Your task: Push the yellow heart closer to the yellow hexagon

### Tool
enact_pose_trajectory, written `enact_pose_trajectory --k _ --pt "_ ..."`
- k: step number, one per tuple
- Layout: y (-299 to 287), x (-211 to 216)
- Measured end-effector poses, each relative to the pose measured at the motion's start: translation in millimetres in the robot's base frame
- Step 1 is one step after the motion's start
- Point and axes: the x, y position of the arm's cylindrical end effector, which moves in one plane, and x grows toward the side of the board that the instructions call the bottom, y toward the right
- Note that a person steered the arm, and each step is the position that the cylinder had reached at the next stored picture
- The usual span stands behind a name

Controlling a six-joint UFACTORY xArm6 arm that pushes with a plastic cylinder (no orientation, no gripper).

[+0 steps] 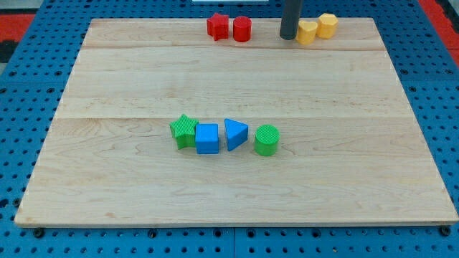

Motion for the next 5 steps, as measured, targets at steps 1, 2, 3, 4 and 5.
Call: enact_pose_trajectory --k 1,2,3,4,5 --pt "0 -7" --pt "9 -7" --pt "25 -7" --pt "34 -8" --pt "34 -8"
